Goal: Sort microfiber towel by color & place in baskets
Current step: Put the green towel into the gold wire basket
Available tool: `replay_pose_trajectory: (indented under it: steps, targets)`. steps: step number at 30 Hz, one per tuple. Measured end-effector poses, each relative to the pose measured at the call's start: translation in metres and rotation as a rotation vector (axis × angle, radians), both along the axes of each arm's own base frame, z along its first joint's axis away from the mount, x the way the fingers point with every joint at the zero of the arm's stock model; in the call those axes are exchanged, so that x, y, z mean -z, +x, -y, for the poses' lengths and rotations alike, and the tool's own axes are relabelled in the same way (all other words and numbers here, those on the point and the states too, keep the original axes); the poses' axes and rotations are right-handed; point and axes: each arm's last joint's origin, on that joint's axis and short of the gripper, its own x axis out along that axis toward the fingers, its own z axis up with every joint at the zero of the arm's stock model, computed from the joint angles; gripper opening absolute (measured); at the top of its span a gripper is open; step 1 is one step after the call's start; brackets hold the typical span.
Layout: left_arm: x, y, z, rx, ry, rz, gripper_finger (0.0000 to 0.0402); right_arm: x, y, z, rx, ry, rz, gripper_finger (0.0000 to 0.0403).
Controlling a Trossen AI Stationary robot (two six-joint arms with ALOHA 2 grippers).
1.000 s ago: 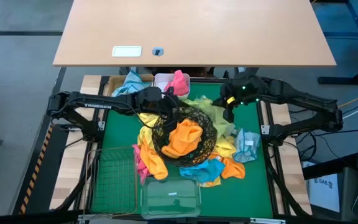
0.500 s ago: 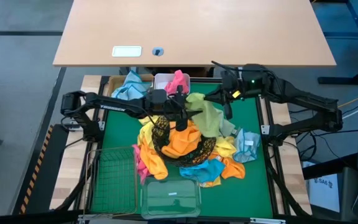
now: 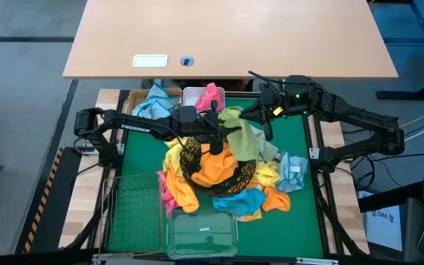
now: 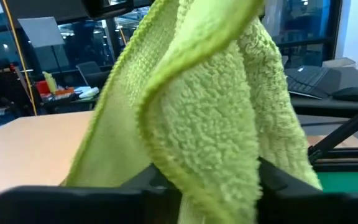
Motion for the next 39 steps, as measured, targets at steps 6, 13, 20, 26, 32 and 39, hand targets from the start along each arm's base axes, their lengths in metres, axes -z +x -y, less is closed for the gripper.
replay_pose_trajectory:
  steps: [6, 13, 20, 26, 32, 39]
  targets:
    - [-0.018, -0.011, 0.003, 0.051, 0.013, 0.023, 0.0008, -0.002, 0.000, -0.001, -0.044, 0.011, 0.019, 0.0046]
    - [-0.058, -0.054, 0.018, 0.100, -0.102, -0.041, 0.0003, -0.011, -0.004, -0.002, -0.030, 0.008, 0.013, 0.0126]
    - [-0.102, -0.126, 0.040, 0.155, -0.316, -0.074, 0.0002, -0.012, -0.012, -0.002, 0.029, 0.011, -0.098, 0.0186]
    - [-0.130, -0.189, 0.054, 0.268, -0.562, -0.027, 0.0002, -0.001, -0.017, -0.003, 0.035, 0.038, -0.226, 0.0195]
    - [-0.140, -0.242, 0.066, 0.528, -0.859, -0.116, 0.0002, 0.008, -0.022, -0.004, 0.050, 0.054, -0.327, 0.0195]
    - [-0.120, -0.269, 0.074, 0.474, -1.147, -0.397, 0.0002, 0.009, -0.024, -0.004, 0.050, 0.058, -0.346, 0.0196]
